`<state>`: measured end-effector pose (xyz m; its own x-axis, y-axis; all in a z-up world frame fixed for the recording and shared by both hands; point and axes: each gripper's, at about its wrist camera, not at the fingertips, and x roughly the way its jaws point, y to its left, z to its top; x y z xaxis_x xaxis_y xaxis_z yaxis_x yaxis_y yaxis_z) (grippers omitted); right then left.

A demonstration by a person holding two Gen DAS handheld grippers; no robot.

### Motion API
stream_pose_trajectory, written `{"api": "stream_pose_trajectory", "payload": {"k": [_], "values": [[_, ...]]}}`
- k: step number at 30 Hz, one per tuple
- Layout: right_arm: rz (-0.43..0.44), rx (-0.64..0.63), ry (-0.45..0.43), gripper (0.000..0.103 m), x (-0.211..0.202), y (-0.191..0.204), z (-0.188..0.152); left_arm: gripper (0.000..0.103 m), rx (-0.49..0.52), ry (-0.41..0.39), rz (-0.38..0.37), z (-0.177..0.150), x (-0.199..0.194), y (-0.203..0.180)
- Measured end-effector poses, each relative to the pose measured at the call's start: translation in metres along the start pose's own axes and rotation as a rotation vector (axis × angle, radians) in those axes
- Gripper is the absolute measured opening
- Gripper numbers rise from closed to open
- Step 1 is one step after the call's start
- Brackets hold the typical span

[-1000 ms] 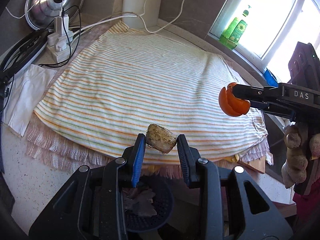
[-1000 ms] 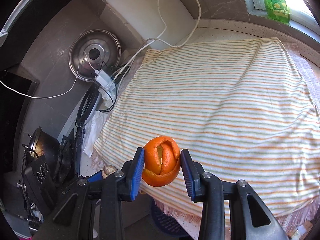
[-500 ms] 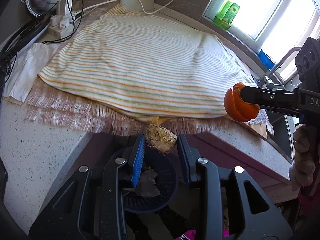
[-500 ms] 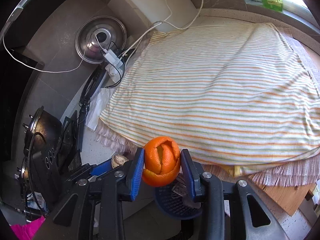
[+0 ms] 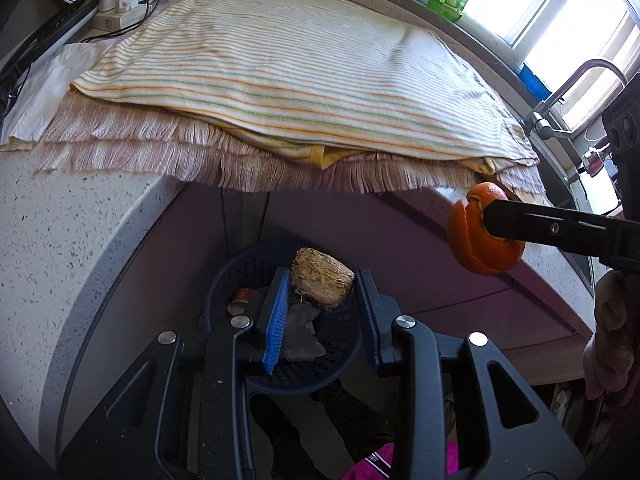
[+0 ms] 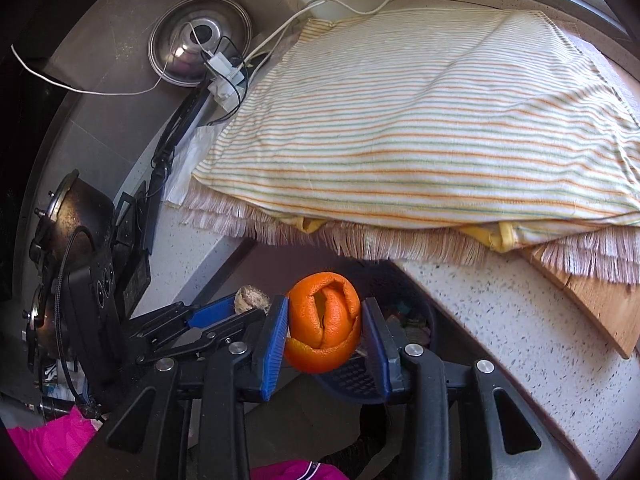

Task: Collect trash
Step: 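Carry the lid and orange peel with both tools over the blue wastebasket, then open both tools to drop the lid and orange peel into the basket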

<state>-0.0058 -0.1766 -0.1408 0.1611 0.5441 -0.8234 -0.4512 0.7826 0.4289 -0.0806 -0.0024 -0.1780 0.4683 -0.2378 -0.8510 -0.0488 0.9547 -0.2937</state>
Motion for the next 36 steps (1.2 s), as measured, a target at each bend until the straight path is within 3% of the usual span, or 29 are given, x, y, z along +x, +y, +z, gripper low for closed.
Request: {"api": "stream_pose_trajectory", "payload": {"k": [21, 36], "values": [[-0.078, -0.032, 0.132, 0.038, 0.064, -0.003, -0.046, 0.033, -0.06, 0.132, 0.057, -0.045, 0.05, 0.028], [-0.132, -0.032, 0.193, 0.039, 0.105, -0.011, -0.059, 0.033, -0.052, 0.182, 0.092, -0.05, 0.076, 0.031]]}}
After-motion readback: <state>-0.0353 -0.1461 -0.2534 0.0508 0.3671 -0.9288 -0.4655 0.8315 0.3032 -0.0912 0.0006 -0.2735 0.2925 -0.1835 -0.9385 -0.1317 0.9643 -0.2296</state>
